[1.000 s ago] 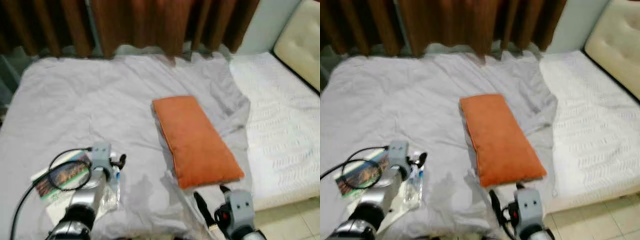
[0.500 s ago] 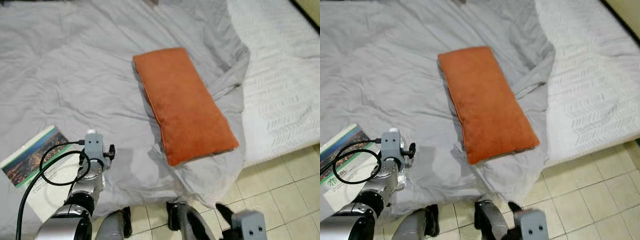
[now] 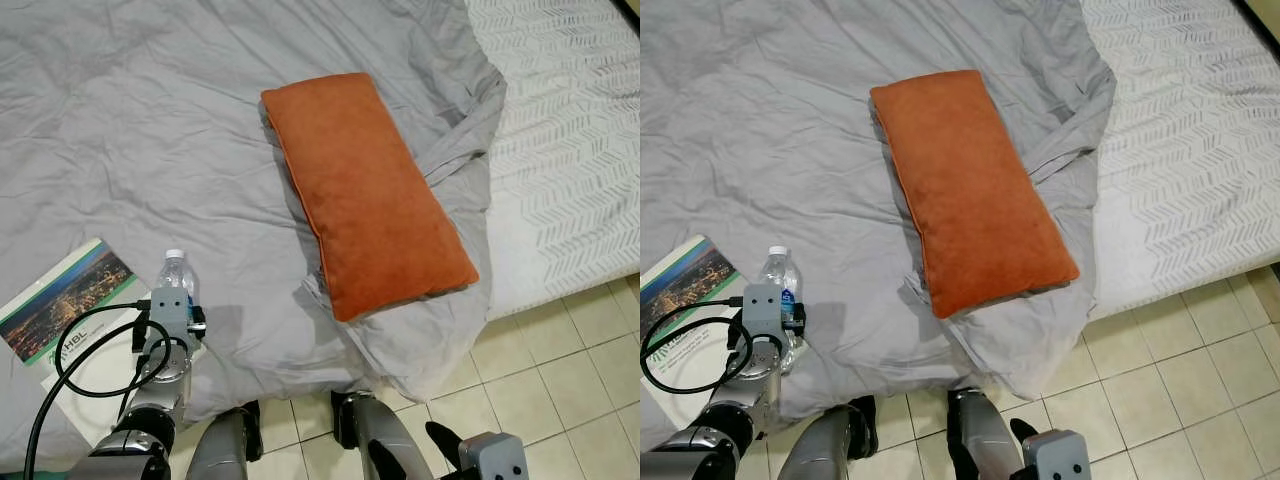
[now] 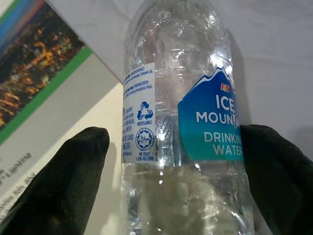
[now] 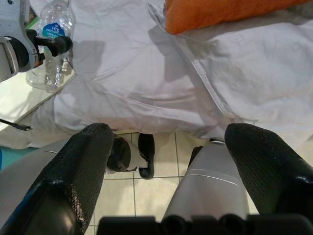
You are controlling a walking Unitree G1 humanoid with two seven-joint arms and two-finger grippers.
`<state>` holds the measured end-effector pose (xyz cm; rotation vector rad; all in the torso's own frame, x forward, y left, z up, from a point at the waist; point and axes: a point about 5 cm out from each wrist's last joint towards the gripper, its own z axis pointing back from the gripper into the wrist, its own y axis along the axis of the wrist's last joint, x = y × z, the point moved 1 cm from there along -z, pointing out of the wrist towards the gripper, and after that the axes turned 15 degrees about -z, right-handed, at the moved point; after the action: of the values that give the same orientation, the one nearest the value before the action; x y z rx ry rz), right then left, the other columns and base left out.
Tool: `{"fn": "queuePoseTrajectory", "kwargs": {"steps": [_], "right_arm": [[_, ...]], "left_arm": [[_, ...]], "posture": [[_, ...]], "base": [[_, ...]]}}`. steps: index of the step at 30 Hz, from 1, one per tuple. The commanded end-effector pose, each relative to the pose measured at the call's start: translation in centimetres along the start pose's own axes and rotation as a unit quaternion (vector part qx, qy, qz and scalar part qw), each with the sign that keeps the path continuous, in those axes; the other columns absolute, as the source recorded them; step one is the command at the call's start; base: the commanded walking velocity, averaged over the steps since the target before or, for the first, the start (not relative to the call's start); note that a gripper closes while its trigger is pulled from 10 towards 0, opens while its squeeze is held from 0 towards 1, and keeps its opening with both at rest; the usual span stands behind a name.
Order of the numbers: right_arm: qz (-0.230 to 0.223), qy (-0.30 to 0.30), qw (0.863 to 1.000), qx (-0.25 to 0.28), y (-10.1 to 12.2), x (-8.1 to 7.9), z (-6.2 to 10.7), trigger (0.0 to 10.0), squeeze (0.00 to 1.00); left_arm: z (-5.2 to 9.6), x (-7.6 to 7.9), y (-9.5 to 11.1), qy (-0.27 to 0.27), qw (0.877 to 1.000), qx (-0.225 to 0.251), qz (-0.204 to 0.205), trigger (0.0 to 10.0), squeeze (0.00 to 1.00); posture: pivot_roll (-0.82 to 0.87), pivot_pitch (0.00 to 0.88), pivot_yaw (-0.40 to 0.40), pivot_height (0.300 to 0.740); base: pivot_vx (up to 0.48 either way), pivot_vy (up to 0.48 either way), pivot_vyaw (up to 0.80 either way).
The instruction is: Clean up the room
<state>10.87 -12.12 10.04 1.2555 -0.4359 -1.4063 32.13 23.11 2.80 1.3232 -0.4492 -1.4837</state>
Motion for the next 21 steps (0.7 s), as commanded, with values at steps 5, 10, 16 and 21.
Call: {"fn": "queuePoseTrajectory", "kwargs": {"steps": [5, 10, 16, 21], "right_arm": [[-0.002, -0.004, 1.0, -0.028, -0.8, 0.4, -0.2, 10.0, 0.0], [-0.001, -0.003, 1.0, -0.025, -0.6, 0.5, -0.6, 10.0, 0.0], [-0.011, -0.01, 1.0, -0.017, -0.4, 1.2, -1.6, 10.0, 0.0], [-0.013, -0.018, 1.0, 0.004, 0.3, 2.3, -2.8, 10.0, 0.0]], "left_arm": [[1.4, 0.8, -4.9, -0.029, 0.992, -0.108, 0.055, 0.0, 0.0], [1.3, 0.6, -5.0, -0.029, 0.987, -0.131, 0.093, 0.0, 0.0], [1.1, -0.2, -5.3, -0.013, 0.978, -0.144, 0.148, 0.0, 0.0], [1.7, 1.2, -0.8, -0.069, 0.99, 0.028, 0.123, 0.0, 0.0]], "posture": [[-0.28, 0.513, -0.112, 0.74], [-0.27, 0.506, -0.111, 0.74], [-0.26, 0.472, -0.098, 0.74], [-0.2, 0.373, -0.064, 0.74]], "base": [[0.0, 0.0, 0.0], [0.0, 0.0, 0.0], [0.0, 0.0, 0.0], [0.0, 0.0, 0.57]]}}
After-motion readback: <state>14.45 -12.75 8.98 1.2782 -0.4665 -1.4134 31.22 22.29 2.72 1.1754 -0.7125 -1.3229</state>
